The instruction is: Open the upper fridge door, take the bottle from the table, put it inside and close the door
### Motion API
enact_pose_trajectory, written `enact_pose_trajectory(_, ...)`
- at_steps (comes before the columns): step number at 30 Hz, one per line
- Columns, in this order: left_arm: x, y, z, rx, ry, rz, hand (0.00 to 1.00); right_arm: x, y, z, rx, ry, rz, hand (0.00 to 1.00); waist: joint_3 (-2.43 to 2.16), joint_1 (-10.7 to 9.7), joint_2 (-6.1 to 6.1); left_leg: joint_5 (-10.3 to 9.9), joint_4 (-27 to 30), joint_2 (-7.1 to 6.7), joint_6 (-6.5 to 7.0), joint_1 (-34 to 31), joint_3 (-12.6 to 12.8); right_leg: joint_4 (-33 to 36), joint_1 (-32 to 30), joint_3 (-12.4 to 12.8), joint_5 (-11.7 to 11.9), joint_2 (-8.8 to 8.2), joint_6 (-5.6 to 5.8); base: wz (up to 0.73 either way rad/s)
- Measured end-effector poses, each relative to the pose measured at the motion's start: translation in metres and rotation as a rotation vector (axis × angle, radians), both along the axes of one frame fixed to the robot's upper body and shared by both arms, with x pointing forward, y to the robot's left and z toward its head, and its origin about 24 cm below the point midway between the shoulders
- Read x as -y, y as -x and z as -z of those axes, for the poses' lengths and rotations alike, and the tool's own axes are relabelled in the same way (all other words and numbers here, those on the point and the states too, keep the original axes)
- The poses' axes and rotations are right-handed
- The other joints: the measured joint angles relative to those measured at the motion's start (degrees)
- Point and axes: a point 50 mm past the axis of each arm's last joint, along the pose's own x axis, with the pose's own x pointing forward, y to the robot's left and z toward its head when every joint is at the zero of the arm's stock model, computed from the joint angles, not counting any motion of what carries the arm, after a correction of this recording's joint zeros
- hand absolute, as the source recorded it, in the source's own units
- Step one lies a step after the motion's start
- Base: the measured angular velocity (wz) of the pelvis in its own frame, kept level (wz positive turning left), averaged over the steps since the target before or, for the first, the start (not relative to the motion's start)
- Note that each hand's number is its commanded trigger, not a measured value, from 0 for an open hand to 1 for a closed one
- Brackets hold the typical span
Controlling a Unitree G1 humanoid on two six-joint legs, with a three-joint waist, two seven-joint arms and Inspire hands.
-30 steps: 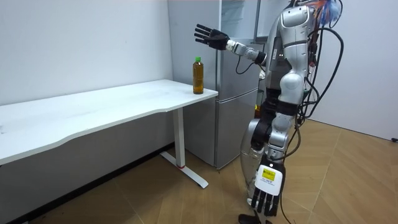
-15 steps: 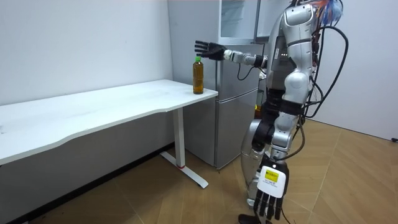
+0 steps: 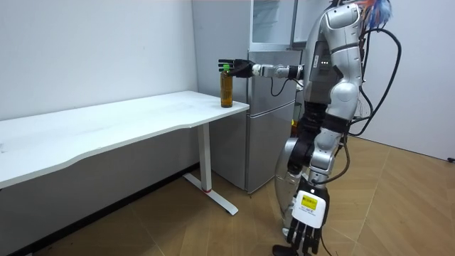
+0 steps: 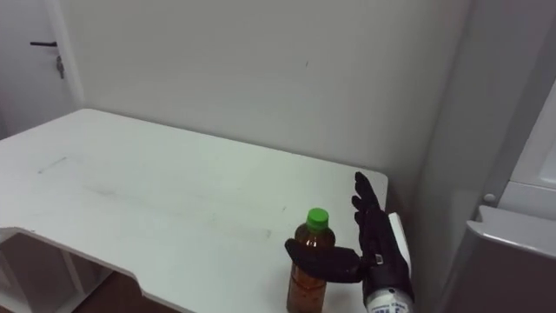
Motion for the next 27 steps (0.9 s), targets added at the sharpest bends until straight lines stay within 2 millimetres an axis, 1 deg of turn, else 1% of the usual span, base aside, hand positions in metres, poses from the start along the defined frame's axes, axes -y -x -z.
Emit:
enact_pose_trajectory(3,0.0,0.0,0.0,-0.001,-0.001,0.0,0.0,0.0,0.0,0.006,-0.041,0.006,-0.014,0.0,0.05,0.3,0.17,0.0,0.0,-0.04,0.12,0.1,-0.1,0.1,0.1,0.0,0.0,-0.09,0.02,0.01)
enact_pose_trajectory(9,0.0,-0.002,0.0,0.002,-0.004,0.0,0.0,-0.006,0.001,0.009,-0.06,0.013,-0.049,0.0,0.06,0.8,0.24,0.3,0.1,-0.4,0.52,0.1,-0.5,0.7,0.1,-0.1,-0.3,-0.57,0.16,0.04)
enact_pose_trajectory(11,0.001,-0.002,0.0,-0.001,-0.003,-0.002,0.0,-0.005,0.001,0.014,-0.08,0.018,-0.047,0.0,0.07,0.9,0.2,0.4,0.1,-0.66,0.67,0.1,-0.5,0.9,-0.1,-0.1,-0.5,-0.93,0.35,0.03)
enact_pose_trajectory(13,0.001,-0.001,0.0,-0.011,-0.004,-0.005,0.0,-0.003,0.001,0.023,-0.121,0.023,-0.044,0.0,0.17,1.2,-0.07,0.3,0.2,-0.81,0.86,0.1,-0.5,0.9,-0.1,-0.1,-0.6,-1.11,0.5,0.0)
enact_pose_trajectory(19,0.002,0.003,0.001,-0.034,-0.002,-0.007,0.0,0.003,0.003,0.039,-0.191,0.041,-0.016,0.0,0.13,1.3,-0.43,0.3,0.2,-1.18,1.16,0.0,-0.7,1.0,-0.2,-0.2,-0.8,-1.48,0.87,0.02)
enact_pose_trajectory(23,0.003,0.001,0.001,-0.033,0.002,-0.008,0.0,0.005,0.002,0.041,-0.199,0.041,0.002,0.0,0.09,1.7,-0.5,0.3,0.1,-1.32,1.26,-0.1,-0.7,1.1,-0.5,-0.2,-0.8,-1.62,1.02,0.0)
enact_pose_trajectory(27,0.004,0.005,0.002,-0.044,0.004,-0.012,0.0,0.006,-0.005,0.039,-0.201,0.036,0.014,0.0,0.08,1.8,-0.5,0.3,0.1,-1.41,1.37,-0.2,-0.9,1.1,-0.5,-0.2,-0.6,-1.64,1.22,0.01)
